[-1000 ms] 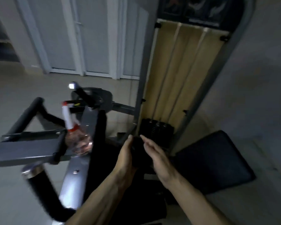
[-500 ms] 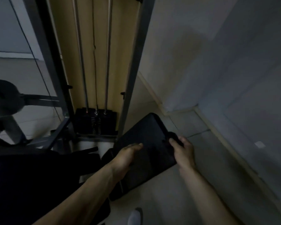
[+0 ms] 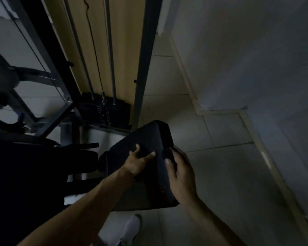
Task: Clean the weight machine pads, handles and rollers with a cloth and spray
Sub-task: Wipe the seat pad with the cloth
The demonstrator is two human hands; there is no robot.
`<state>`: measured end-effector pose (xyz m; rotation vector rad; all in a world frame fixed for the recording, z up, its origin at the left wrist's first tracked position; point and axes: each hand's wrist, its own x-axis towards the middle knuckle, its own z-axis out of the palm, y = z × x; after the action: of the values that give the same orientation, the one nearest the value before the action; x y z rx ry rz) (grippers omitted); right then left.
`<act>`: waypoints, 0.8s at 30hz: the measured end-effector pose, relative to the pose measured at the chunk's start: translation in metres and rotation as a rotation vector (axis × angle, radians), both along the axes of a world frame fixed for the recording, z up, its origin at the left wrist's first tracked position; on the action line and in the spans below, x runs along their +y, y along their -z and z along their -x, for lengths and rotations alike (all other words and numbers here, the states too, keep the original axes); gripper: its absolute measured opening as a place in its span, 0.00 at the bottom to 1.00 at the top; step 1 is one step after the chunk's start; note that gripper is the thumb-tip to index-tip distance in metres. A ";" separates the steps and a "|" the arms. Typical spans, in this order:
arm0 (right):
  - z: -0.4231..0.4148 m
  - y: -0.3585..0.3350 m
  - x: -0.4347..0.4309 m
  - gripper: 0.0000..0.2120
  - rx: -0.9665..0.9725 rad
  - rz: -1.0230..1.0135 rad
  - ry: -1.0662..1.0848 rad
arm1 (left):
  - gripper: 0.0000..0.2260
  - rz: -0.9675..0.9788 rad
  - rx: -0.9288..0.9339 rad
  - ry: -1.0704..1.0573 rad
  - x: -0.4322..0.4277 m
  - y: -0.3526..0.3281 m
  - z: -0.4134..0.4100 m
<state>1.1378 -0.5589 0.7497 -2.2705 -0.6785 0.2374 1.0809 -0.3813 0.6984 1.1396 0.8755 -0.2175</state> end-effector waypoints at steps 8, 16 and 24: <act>-0.101 -0.012 0.114 0.16 -0.084 0.113 -0.125 | 0.42 -0.107 0.015 0.100 0.001 0.008 0.001; -0.058 -0.014 0.045 0.14 -0.566 0.408 -0.675 | 0.26 -0.421 -0.002 0.233 0.040 0.024 0.021; -0.102 0.000 0.118 0.12 -0.698 0.542 -0.641 | 0.41 -0.329 -0.009 0.313 0.032 0.043 0.022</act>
<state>1.2395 -0.4407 0.7497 -2.5654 -1.9032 -0.1074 1.0589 -0.3491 0.6555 1.5857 0.7377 -0.3331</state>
